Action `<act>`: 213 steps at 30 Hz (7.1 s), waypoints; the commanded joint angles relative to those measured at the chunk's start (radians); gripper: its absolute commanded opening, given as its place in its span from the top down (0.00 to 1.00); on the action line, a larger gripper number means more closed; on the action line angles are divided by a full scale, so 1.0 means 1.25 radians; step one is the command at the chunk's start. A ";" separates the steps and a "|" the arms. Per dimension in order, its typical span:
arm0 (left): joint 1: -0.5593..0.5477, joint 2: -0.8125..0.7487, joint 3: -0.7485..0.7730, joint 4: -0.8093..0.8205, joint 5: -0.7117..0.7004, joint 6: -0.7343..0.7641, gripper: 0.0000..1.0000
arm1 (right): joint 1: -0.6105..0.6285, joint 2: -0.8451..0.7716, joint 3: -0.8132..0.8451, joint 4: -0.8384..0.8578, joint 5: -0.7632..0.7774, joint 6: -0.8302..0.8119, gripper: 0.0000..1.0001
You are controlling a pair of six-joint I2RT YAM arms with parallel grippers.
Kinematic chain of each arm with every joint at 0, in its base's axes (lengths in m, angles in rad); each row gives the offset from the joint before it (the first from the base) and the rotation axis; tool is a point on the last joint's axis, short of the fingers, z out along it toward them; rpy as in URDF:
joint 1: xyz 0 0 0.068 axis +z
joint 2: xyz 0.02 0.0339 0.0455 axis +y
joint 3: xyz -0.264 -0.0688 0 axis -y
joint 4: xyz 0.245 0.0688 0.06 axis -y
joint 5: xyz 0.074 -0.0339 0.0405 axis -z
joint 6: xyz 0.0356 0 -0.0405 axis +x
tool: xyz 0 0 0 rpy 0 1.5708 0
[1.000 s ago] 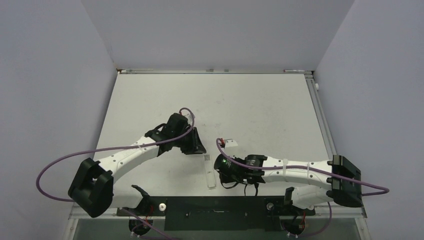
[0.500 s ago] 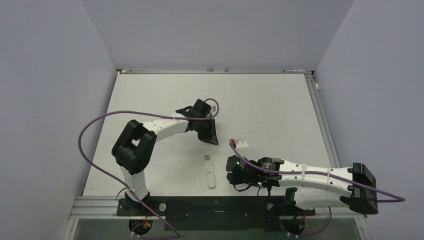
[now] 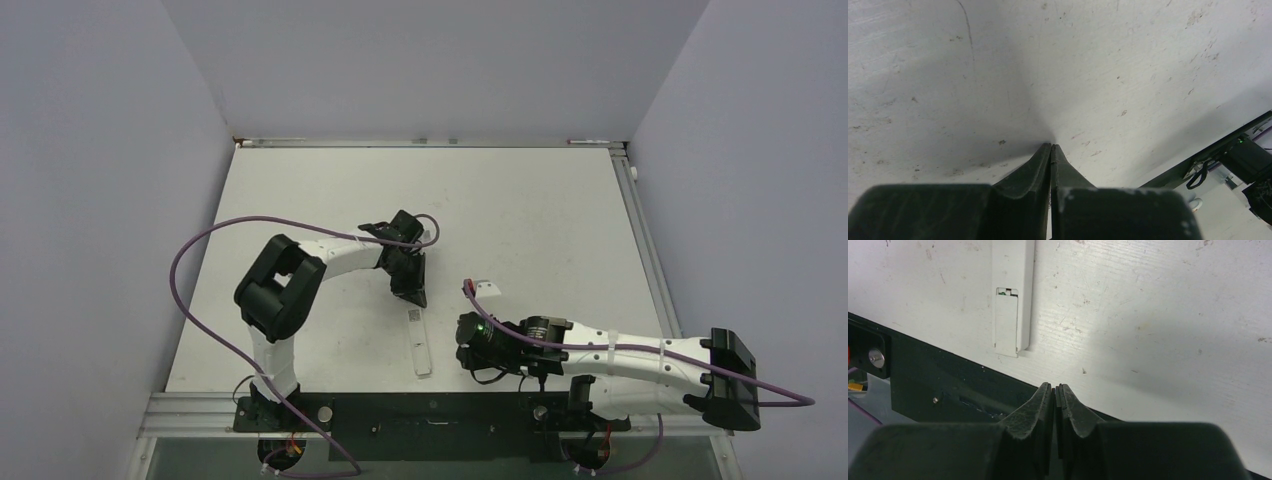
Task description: Load the batteries into the remote control
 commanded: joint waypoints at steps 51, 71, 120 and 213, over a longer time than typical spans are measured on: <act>0.039 -0.361 -0.443 0.007 -0.134 -0.089 0.98 | -0.122 0.109 0.055 -0.008 -0.014 -0.020 0.59; 0.081 -0.566 -0.501 -0.020 -0.136 -0.154 0.64 | -0.129 0.273 0.112 0.082 -0.061 -0.067 0.42; 0.081 -0.577 -0.535 0.040 -0.051 -0.146 0.63 | -0.087 0.408 0.166 0.048 -0.033 -0.015 0.55; 0.076 -0.962 -0.761 0.899 0.131 -0.682 0.31 | -0.263 -0.023 0.017 0.481 -0.543 -0.130 0.92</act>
